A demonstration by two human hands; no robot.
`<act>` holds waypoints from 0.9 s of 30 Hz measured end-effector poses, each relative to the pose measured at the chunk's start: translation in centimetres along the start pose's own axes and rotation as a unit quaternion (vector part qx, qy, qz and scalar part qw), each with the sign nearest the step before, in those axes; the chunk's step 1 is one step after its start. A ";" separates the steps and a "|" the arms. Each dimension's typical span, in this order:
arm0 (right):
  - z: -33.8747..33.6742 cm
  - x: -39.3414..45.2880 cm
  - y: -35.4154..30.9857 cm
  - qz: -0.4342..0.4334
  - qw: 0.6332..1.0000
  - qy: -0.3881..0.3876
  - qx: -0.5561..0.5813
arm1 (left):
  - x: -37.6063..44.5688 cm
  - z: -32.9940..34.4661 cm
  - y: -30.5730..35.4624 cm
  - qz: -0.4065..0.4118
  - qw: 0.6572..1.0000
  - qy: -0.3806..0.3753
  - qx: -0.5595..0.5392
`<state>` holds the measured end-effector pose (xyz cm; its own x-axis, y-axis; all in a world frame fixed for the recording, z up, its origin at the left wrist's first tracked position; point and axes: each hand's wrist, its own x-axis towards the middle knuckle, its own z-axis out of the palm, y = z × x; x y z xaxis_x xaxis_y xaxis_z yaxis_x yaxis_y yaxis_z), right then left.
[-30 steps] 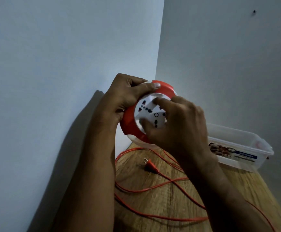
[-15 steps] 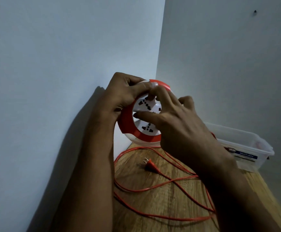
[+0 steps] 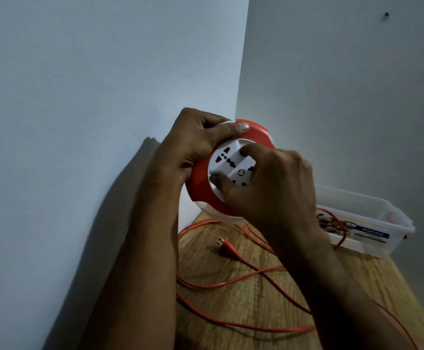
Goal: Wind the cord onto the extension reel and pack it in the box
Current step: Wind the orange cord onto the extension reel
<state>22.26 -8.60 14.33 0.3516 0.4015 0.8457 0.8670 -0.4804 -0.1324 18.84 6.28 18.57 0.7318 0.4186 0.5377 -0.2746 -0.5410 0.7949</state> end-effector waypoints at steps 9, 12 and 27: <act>-3.7 0.9 0.0 -0.149 0.983 -0.095 -0.057 | 0.2 -1.2 -0.3 0.016 1.000 -0.007 0.006; -3.5 0.8 -0.4 -0.204 0.956 -0.174 -0.121 | 0.3 -1.3 -0.5 0.011 1.000 0.000 -0.004; -0.3 0.1 0.6 -0.100 0.992 -0.029 -0.076 | 0.0 -1.0 -0.1 -0.008 1.000 0.015 0.005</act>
<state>22.74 -9.09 14.45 0.2014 0.5429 0.8153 0.8601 -0.4963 0.1180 18.19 7.05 18.77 0.7176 0.4485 0.5328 -0.2565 -0.5410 0.8010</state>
